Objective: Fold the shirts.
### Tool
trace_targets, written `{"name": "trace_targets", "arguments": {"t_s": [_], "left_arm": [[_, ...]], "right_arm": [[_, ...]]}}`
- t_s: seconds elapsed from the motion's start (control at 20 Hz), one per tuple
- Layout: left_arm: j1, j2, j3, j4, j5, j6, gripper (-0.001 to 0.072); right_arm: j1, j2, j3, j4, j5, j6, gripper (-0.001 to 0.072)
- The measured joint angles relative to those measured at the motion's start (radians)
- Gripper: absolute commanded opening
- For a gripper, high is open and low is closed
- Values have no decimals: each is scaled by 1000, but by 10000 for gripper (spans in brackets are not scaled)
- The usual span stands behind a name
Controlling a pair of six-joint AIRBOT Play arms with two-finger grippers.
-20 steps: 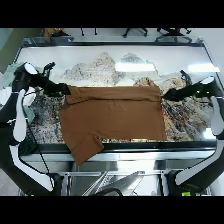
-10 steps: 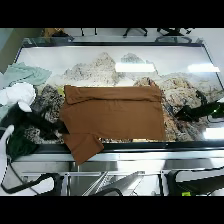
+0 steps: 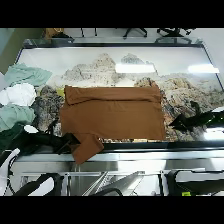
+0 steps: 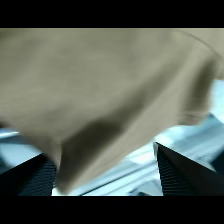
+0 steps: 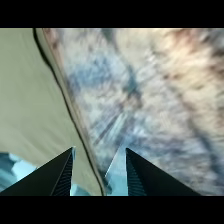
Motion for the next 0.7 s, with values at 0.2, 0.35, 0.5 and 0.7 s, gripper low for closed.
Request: {"name": "trace_targets", "arguments": {"t_s": [0.2,0.35,0.5,0.7], "left_arm": [[-1,-31,-7,-82,62,103,11],[-1,-9,30,-127,35,133,15],[-1,43,64,-148,17,145,16],[0,107,87,-156,2,147,15]], "right_arm": [[5,6,-75,24,17,-13,367],[7,7,-108,28,24,-24,366],[23,8,-143,43,32,-34,362],[80,7,-166,77,-1,-51,16]]}}
